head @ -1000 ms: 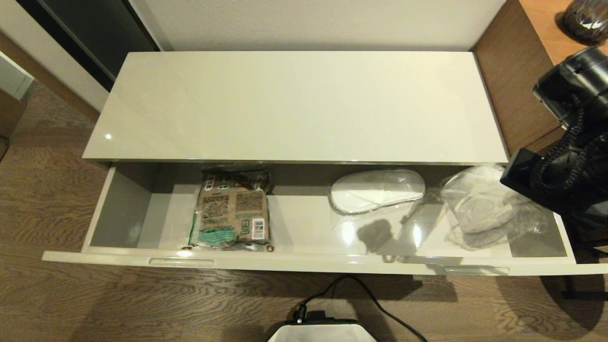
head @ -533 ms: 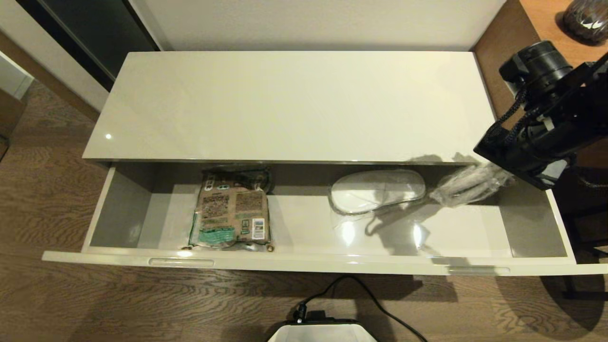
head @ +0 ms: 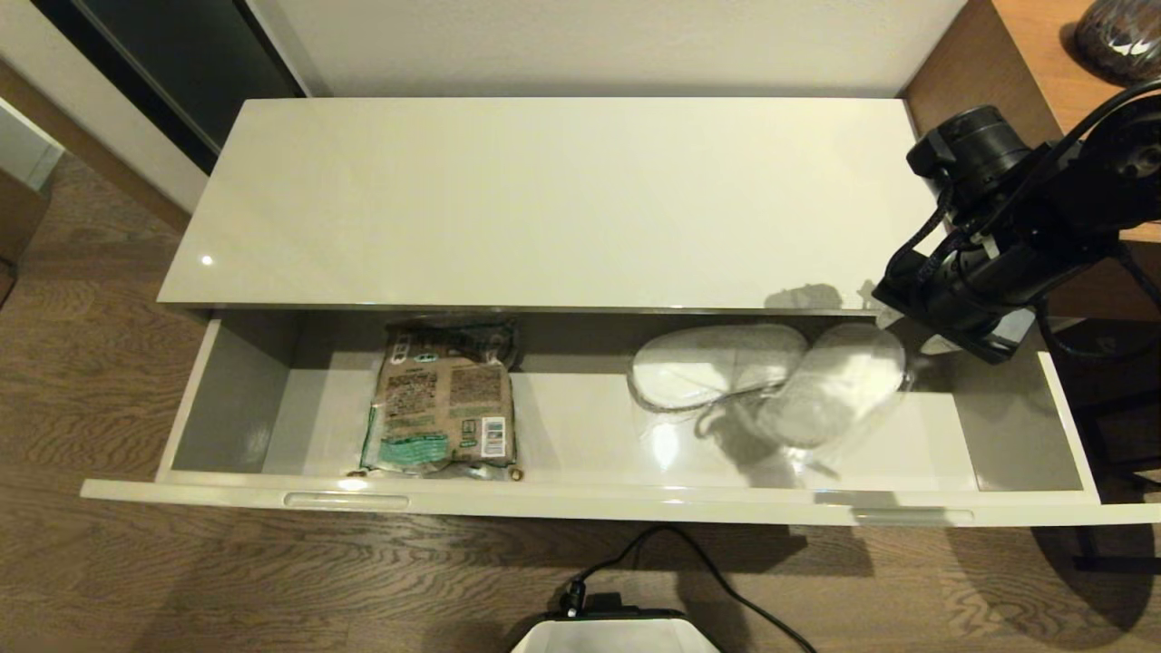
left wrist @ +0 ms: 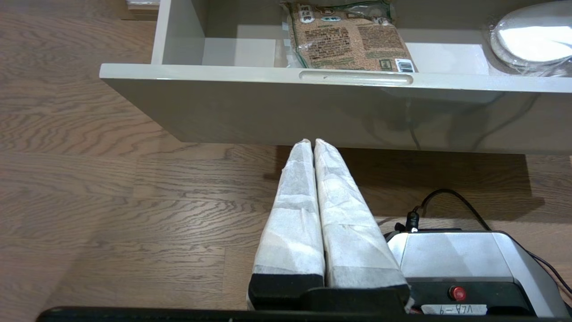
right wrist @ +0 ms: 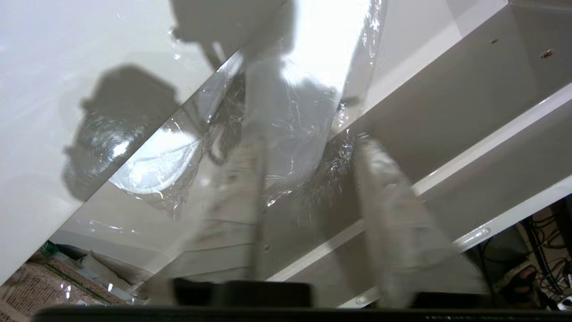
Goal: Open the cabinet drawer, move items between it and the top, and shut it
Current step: Put the disposable slippers in the drawer, then take out the tissue from the drawer
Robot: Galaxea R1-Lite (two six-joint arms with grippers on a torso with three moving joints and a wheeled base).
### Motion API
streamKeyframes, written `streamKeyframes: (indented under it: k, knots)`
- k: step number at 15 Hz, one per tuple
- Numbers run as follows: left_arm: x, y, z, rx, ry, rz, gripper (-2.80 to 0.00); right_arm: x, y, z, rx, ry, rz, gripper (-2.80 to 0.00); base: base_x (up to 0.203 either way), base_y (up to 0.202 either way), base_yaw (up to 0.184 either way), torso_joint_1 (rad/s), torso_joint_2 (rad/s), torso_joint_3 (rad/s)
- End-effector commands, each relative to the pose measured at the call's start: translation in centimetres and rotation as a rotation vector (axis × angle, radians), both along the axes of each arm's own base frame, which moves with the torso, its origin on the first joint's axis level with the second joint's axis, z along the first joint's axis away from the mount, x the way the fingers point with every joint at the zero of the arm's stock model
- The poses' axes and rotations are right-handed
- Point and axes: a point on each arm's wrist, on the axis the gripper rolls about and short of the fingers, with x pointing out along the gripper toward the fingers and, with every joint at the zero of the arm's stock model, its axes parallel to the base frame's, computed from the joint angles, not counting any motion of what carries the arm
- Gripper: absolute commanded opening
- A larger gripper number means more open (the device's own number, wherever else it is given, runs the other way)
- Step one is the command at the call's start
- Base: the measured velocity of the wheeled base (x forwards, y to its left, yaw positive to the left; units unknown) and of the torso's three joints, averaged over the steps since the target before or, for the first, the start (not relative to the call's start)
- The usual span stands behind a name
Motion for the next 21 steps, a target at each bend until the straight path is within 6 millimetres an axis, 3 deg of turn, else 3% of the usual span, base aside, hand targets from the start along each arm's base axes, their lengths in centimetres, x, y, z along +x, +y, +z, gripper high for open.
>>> streamKeyframes:
  k: [1,6,12,13,17,21]
  knots:
    - [0.0,0.0,0.0,0.000,0.001,-0.001,-2.80,-0.1,0.0,-0.1,0.000,0.008,-0.004,0.00,0.000,0.000,0.000,0.000,0.00,0.000]
    - [0.0,0.0,0.0,0.000,0.000,-0.001,-2.80,-1.8,-0.4,1.4,0.037,-0.020,0.019,0.00,0.000,0.000,0.000,0.000,0.00,0.000]
    - [0.0,0.0,0.0,0.000,0.000,-0.001,-2.80,-7.1,-1.5,1.3,0.072,0.036,0.139,0.00,0.000,0.000,0.000,0.000,0.00,0.000]
    - [0.0,0.0,0.0,-0.001,0.000,-0.001,-2.80,-8.6,-1.9,1.5,0.074,0.032,0.162,-2.80,0.000,0.000,0.000,0.000,0.00,0.000]
    - [0.0,0.0,0.0,0.000,0.000,-0.001,-2.80,-13.4,-3.5,2.0,0.064,0.003,0.225,-2.80,0.000,0.000,0.000,0.000,0.00,0.000]
    - [0.0,0.0,0.0,-0.001,0.000,-0.001,-2.80,-16.6,-4.1,2.4,0.086,-0.027,0.361,-2.80,0.000,0.000,0.000,0.000,0.00,0.000]
